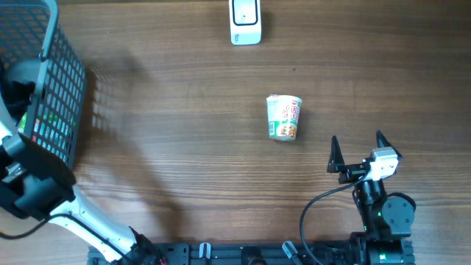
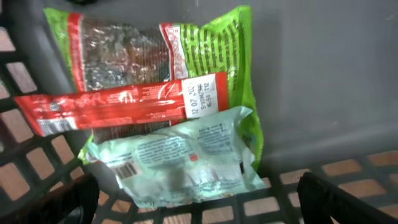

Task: Scan the item barcode
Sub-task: 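Lower the left gripper into the basket and grasp the pale green packet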

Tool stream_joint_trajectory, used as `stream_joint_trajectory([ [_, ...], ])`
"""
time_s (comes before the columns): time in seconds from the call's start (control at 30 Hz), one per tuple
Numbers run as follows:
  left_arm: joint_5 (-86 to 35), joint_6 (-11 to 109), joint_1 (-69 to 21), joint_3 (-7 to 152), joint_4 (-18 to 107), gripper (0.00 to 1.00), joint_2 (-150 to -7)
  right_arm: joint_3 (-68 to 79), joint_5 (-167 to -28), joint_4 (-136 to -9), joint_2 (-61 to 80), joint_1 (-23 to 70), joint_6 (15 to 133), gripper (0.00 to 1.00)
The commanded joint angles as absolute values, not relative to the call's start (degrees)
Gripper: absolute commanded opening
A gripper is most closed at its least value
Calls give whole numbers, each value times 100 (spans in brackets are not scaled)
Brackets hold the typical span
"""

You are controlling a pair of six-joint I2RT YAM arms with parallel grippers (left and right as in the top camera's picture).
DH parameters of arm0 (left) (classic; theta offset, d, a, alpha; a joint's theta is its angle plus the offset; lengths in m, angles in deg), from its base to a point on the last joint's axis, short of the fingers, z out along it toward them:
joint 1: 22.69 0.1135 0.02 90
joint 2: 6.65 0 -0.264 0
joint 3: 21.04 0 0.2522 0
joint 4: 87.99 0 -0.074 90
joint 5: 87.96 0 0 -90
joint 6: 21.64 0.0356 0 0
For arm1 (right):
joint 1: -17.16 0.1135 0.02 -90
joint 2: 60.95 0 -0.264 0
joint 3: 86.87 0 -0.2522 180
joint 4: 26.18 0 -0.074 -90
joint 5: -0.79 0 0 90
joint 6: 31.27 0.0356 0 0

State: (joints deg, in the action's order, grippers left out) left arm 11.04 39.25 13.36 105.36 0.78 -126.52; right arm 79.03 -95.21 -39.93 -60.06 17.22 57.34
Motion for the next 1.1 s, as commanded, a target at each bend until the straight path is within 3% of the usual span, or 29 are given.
stream_joint_trajectory([
  [0.0,1243,3479,1310,10509,113,100,-11669,7907,-9530,-3959,-6041,1693,5736,100],
  [0.3,1265,2819,1321,10352,163,100,-11332,7907,-9528,-3959,-6041,1693,5736,100],
  [0.43,1403,2395,1373,9801,731,100,-11282,7907,-9528,-3959,-6041,1693,5736,100],
  [0.8,830,2402,2005,8599,1603,100,-11284,7907,-9530,-3959,-6041,1693,5736,100],
  [1.07,470,2426,1880,8088,1936,100,-11284,7907,-9528,-3959,-6041,1693,5736,100],
])
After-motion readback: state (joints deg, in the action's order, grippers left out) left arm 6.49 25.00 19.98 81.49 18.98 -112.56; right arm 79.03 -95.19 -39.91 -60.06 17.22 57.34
